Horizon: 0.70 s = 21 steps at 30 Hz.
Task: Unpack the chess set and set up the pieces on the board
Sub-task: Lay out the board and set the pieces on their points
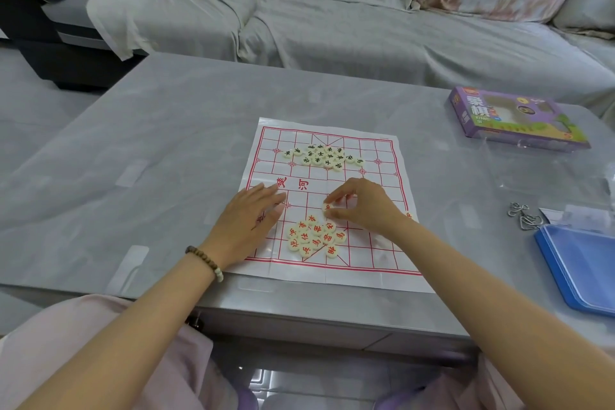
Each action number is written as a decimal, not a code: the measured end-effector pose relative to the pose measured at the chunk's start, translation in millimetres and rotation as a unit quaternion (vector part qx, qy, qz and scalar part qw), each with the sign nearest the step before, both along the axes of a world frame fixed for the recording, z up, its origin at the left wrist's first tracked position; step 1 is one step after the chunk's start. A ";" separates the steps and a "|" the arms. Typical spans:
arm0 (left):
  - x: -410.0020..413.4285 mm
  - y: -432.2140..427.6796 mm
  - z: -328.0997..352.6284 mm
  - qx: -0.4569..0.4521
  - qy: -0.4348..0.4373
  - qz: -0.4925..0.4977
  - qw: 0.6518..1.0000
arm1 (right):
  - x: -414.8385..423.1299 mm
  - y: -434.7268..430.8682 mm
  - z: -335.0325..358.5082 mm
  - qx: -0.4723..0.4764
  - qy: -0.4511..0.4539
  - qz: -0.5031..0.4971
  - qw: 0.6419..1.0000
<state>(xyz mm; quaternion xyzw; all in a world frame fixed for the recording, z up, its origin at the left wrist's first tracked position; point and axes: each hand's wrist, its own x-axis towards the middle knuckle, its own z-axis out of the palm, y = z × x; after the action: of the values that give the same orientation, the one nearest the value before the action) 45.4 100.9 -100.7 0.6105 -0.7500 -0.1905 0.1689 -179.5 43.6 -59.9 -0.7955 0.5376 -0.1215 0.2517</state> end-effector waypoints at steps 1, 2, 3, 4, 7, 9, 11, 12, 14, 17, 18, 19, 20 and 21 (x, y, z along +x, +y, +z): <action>-0.1 -0.1 1.3 0.004 0.002 0.002 1.000 | -0.1 0.3 0.3 0.002 0.001 0.001 1.000; -0.4 -0.2 2.8 0.007 0.008 0.005 1.000 | -0.3 0.7 0.7 0.004 0.001 0.001 1.000; -0.6 0.2 4.5 0.006 0.017 0.006 1.000 | -0.6 1.3 1.1 0.005 -0.001 0.001 1.000; -1.2 1.0 6.1 0.001 0.023 0.002 1.000 | -0.9 2.3 1.7 0.005 -0.009 -0.002 1.000; -6.1 8.6 11.1 -0.007 0.029 -0.043 0.999 | -2.1 6.7 3.3 -0.010 -0.038 -0.009 0.999; -8.9 16.1 11.5 -0.006 0.015 -0.070 0.997 | -2.3 8.7 4.9 -0.019 -0.046 -0.010 0.999; -7.9 21.4 10.5 -0.003 -0.016 -0.086 0.996 | -2.0 10.4 5.9 -0.018 -0.048 -0.004 0.999; -6.6 23.3 9.8 0.000 -0.036 -0.096 0.995 | -1.5 11.6 6.5 -0.019 -0.045 0.002 0.999; -4.5 25.6 9.2 -0.007 -0.078 -0.112 0.991 | 0.9 13.7 5.5 -0.023 -0.022 0.018 0.999; -2.8 24.0 11.0 -0.011 -0.117 -0.087 0.989 | 8.6 15.7 4.2 -0.037 0.029 0.028 0.999; -1.9 22.2 11.0 -0.014 -0.121 -0.071 0.990 | 12.1 15.6 4.2 -0.041 0.041 0.025 0.998; -0.7 20.7 11.3 -0.019 -0.121 -0.056 0.991 | 15.5 15.2 4.1 -0.047 0.051 0.020 0.997; 1.2 19.2 11.3 -0.020 -0.121 -0.045 0.991 | 19.3 14.7 3.8 -0.054 0.060 0.015 0.997; 3.4 17.8 11.1 -0.020 -0.123 -0.037 0.992 | 23.3 14.2 3.0 -0.061 0.073 0.012 0.995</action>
<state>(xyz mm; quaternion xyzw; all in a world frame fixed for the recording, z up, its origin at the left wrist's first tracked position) 48.7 118.7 -89.6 0.5977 -0.7908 -0.1053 0.0800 -156.2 57.7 -56.9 -0.8226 0.5364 -0.0927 0.1645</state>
